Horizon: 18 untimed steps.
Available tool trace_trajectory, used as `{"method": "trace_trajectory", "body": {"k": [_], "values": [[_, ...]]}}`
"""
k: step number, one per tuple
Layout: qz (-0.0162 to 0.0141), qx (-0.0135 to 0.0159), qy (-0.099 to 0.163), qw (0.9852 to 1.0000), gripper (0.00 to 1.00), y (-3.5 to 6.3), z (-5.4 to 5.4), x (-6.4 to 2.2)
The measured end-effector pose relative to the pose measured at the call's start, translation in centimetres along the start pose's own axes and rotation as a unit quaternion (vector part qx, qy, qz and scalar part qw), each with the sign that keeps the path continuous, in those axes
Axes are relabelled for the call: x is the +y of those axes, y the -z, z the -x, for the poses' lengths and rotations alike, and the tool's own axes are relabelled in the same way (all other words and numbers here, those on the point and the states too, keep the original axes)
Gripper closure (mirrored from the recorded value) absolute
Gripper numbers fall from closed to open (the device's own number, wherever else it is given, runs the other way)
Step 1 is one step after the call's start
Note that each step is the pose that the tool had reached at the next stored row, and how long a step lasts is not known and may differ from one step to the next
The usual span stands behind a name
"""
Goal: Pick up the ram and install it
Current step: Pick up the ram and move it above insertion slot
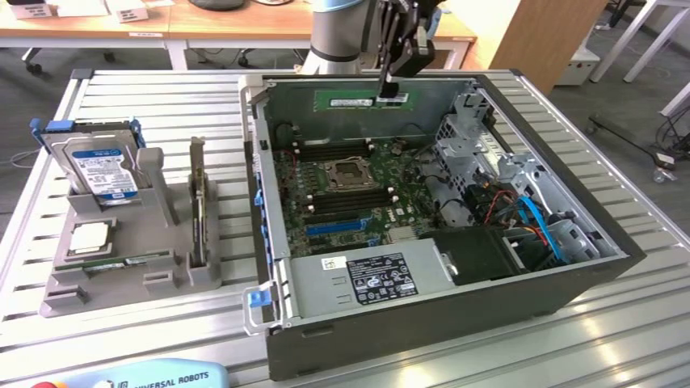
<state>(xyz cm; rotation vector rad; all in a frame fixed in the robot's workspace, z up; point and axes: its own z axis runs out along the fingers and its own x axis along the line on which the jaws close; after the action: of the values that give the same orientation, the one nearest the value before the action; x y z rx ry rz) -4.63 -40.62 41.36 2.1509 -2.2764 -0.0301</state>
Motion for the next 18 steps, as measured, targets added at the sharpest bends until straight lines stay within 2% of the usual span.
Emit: {"method": "trace_trajectory", "body": {"k": [13,18], "values": [[0.0,0.0,0.0,1.0,0.88,-1.63,0.0,-0.03],[0.0,0.0001,0.0,1.0,0.88,-1.92,0.0,-0.04]]}}
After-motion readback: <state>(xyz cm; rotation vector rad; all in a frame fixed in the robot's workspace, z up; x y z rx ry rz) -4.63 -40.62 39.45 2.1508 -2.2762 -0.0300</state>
